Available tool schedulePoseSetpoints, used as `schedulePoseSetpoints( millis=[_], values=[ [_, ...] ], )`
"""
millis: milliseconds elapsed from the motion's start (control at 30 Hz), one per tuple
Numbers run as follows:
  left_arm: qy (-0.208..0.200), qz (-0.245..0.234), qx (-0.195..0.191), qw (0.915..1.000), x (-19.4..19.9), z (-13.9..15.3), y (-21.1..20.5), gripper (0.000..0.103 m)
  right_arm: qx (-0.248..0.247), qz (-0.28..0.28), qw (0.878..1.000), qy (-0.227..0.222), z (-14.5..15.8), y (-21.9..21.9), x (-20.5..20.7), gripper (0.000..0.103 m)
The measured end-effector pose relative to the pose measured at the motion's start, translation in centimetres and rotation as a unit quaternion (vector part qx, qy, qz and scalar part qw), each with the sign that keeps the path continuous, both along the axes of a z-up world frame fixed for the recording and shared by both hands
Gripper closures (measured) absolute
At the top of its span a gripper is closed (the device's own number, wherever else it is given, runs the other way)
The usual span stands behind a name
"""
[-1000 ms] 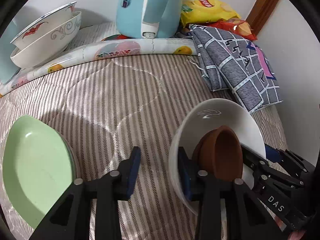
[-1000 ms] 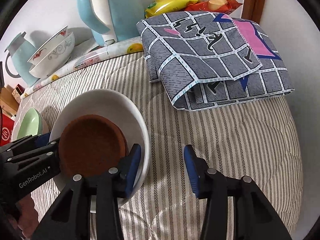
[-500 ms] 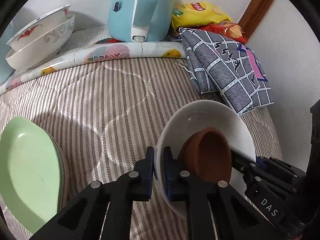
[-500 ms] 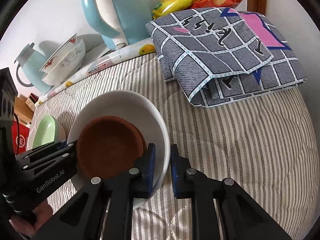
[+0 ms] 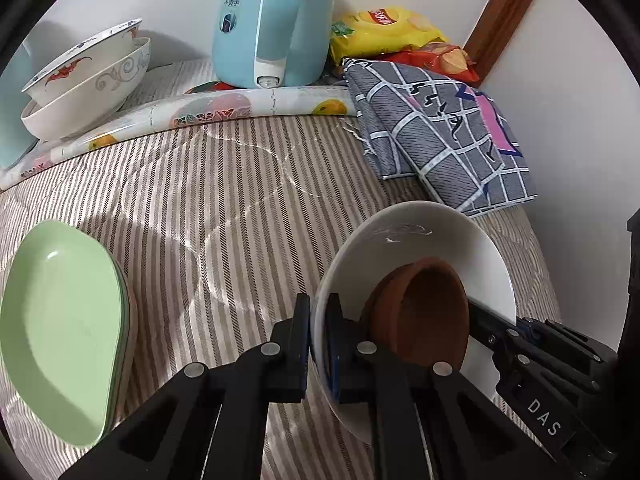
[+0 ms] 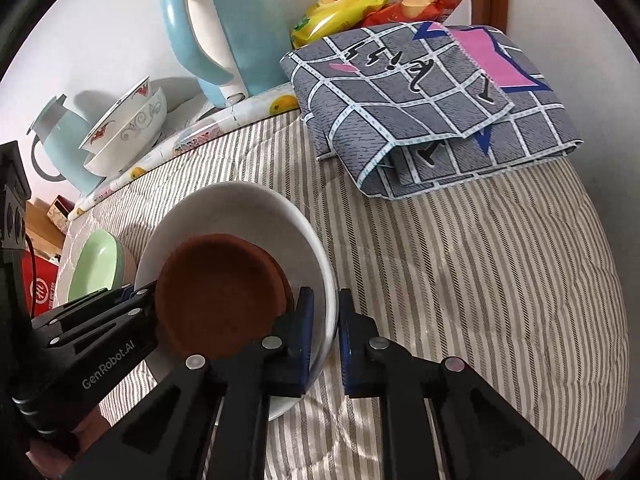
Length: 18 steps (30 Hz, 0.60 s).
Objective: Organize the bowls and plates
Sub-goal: 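Carry the white bowl with the left tool toward the green plate stack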
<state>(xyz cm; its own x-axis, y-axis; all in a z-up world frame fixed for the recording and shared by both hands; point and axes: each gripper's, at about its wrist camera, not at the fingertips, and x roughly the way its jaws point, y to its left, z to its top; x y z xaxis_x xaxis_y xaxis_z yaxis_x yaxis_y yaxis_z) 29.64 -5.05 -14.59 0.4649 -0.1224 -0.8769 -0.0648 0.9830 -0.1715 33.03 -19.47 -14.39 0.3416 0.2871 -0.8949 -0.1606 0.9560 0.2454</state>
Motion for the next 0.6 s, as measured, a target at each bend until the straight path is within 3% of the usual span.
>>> schedulePoseSetpoints(
  millis=[600],
  values=[
    [-0.032, -0.005, -0.004, 0.9995, -3.2, 3.7, -0.9, 0.095, 0.005, -0.018, 0.999, -0.034, 4.2, -1.5, -3.8, 0.092]
  ],
)
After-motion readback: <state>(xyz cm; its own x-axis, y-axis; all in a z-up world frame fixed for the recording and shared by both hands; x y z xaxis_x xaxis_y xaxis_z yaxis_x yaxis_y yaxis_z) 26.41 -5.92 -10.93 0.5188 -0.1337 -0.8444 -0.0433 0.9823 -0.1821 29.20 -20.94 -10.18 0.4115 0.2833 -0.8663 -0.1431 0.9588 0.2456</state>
